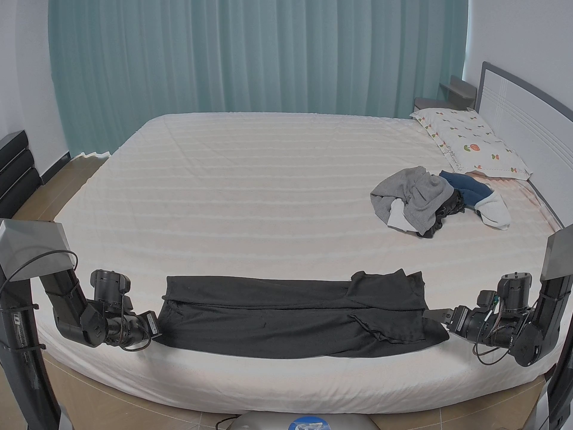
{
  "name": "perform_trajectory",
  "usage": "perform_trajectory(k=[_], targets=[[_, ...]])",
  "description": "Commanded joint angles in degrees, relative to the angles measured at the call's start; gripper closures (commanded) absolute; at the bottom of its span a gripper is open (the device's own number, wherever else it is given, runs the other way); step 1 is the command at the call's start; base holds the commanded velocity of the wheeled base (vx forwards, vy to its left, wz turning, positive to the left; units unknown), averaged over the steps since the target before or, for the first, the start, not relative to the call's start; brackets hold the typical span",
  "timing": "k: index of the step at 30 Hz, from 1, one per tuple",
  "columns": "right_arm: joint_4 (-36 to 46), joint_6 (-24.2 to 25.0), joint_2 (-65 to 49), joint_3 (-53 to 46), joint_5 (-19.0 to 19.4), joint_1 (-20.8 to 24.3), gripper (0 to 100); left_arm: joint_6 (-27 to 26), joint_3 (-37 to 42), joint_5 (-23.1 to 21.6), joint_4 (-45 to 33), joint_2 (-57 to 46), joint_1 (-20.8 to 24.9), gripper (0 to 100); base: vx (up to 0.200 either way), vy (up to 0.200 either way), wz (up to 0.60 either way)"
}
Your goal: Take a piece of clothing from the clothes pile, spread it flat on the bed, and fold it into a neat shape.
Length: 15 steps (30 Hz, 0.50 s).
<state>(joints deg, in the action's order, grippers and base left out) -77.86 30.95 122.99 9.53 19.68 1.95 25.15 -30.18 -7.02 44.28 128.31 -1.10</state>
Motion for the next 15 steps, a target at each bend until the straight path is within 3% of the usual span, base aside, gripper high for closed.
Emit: perform_trajectory(k=[1,8,12,15], targets=[[-0.01,-0.01,0.14,-0.04,0.01,-0.02,0,0.08,0.13,-0.01,0.11,-0.16,0.04,0,0.000,0.000,0.00],[-0.01,-0.01,-0.38,-0.22,0.10,0.07,0,1.13,-0.93,-1.06,0.11,-2.89,-1.10,0,0.000,0.000,0.00],[-0.01,-0.01,-0.56,-0.22,0.01,0.07,0,8.16,-4.45,-3.00,0.20,-5.00,-0.84,0,0.000,0.000,0.00],[-0.01,-0.01,-0.56,-0.22,0.01,0.07,0,10.27,-6.91,-3.44,0.02,-4.56,-0.13,0,0.000,0.000,0.00]])
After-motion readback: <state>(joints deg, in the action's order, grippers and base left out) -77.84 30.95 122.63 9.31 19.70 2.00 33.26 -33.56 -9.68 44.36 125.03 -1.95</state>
